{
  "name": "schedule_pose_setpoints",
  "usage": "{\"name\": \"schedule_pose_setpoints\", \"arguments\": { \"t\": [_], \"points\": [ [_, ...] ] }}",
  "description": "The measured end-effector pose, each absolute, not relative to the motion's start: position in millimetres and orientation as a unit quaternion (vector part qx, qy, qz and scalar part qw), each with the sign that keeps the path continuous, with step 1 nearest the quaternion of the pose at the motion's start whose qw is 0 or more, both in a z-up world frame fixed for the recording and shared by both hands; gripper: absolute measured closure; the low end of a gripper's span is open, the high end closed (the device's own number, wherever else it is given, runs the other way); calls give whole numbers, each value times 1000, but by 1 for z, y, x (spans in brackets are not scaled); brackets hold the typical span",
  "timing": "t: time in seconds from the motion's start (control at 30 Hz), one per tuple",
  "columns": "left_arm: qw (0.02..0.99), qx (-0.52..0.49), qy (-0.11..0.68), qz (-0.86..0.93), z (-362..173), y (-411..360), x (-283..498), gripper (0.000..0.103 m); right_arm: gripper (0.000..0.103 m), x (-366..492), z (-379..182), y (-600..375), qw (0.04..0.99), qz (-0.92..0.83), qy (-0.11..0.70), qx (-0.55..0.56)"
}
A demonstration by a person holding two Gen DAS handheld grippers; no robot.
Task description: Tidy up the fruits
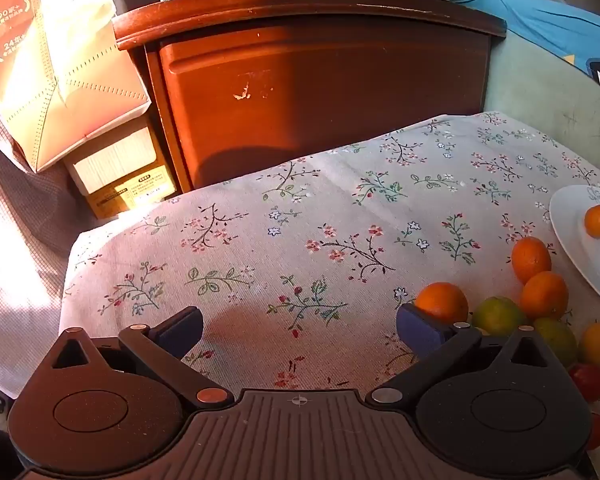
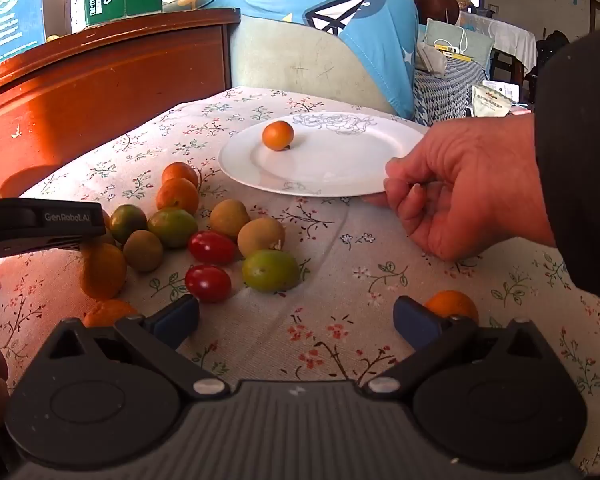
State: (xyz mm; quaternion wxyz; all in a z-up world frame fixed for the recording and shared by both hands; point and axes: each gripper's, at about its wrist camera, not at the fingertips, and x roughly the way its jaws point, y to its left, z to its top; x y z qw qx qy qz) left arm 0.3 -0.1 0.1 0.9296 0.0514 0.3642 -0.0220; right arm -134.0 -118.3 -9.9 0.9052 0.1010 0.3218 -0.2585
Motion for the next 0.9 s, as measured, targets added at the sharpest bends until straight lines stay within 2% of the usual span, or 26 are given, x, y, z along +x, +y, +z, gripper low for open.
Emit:
{"name": "schedule_pose_setpoints", "arguments": {
  "t": [0.9],
  "points": [
    [933,59,354,-21,-1,-2,-3,0,1,-134,-10,-119,906,-258,320,102]
  ]
}}
